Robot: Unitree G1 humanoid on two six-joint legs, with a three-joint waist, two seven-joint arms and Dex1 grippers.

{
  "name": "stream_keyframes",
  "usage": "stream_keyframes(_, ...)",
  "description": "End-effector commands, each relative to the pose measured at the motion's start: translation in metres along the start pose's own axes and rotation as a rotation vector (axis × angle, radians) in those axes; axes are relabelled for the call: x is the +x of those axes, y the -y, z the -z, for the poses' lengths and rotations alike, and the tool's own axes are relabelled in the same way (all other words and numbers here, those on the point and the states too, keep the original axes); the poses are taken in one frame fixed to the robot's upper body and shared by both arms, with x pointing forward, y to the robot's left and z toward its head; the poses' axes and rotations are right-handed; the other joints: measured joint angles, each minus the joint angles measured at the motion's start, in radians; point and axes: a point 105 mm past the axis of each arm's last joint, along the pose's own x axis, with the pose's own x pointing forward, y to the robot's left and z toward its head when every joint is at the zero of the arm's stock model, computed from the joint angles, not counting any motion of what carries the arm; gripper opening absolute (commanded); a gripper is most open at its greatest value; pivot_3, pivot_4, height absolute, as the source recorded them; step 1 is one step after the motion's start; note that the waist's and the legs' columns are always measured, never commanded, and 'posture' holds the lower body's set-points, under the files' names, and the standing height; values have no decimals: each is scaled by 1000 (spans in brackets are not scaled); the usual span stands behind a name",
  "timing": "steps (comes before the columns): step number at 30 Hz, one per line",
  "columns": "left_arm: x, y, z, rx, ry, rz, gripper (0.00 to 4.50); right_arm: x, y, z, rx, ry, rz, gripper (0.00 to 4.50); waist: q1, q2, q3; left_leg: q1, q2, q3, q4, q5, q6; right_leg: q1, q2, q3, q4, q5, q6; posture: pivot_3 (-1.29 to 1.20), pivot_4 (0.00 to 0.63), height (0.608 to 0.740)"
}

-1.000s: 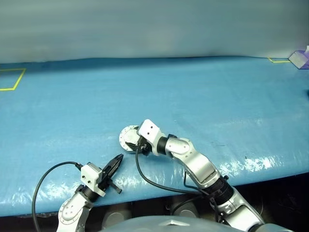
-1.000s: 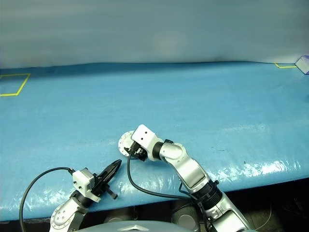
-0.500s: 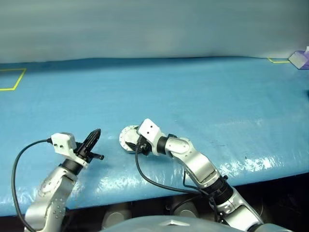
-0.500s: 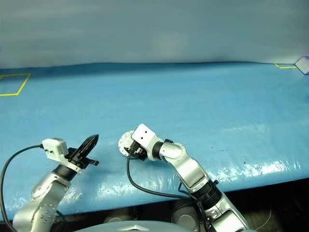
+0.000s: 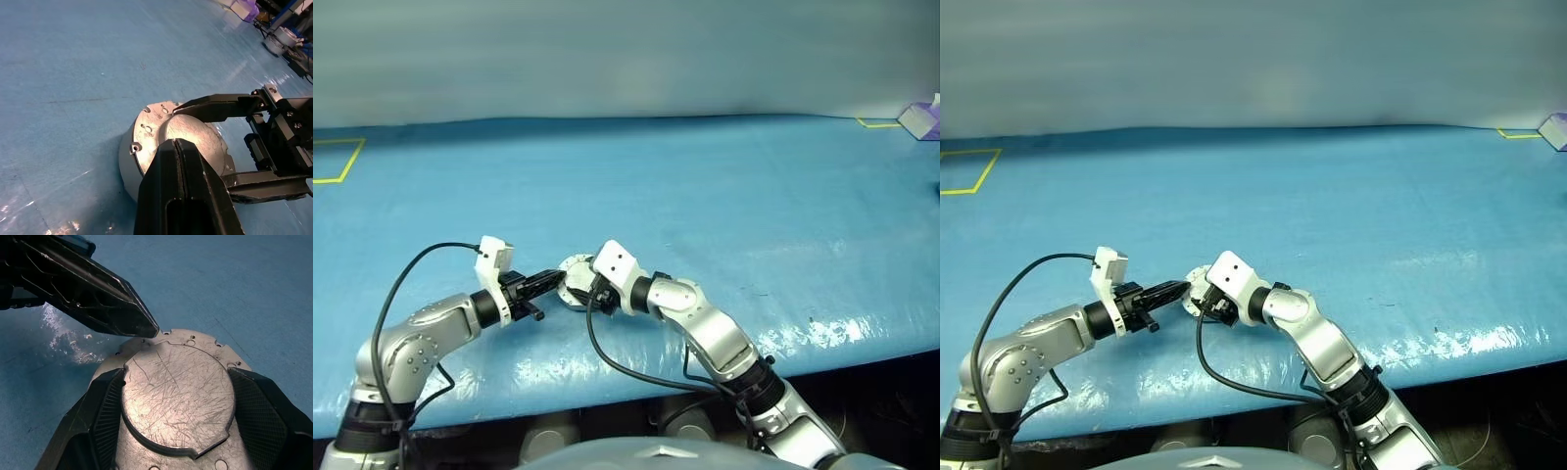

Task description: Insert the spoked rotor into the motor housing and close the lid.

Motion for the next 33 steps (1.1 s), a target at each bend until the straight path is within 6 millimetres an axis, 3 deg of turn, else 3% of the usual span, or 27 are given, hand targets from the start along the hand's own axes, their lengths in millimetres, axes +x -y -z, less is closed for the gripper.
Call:
stream_keyframes(1, 5, -5, -4, 31, -16, -7, 0, 0, -1, 7, 17, -25, 8, 3028, 1, 0, 0, 0, 0, 0, 0, 0, 0, 0, 0, 0, 0, 0, 0, 0, 150, 740)
stream_keyframes(9, 9, -17, -6, 50, -23, -55, 0, 1, 0, 7, 20, -23, 17, 3028, 1, 0, 0, 0, 0, 0, 0, 1, -1, 0, 0, 0, 0, 1, -1, 0, 150, 740)
stream_keyframes(21, 7, -8, 5, 21, -64, -3, 0, 0, -7, 8, 61, -19, -42, 3028, 1, 0, -1, 0, 0, 0, -1, 1, -1, 0, 0, 0, 0, 1, -1, 0, 150, 740)
stream_keyframes(25, 7, -9, 7, 25, -72, -8, 0, -3, -6, 10, 68, -19, -36, 4391, 2, 0, -1, 0, 0, 0, -1, 1, -1, 0, 0, 0, -1, 1, -1, 0, 150, 740)
stream_keyframes(33, 6, -13, 10, 30, -79, -20, 0, -42, -4, 10, 165, 43, 0, 4456, 8, 0, -1, 0, 0, 0, -1, 1, -1, 1, -2, 0, -1, 1, -1, 0, 150, 740)
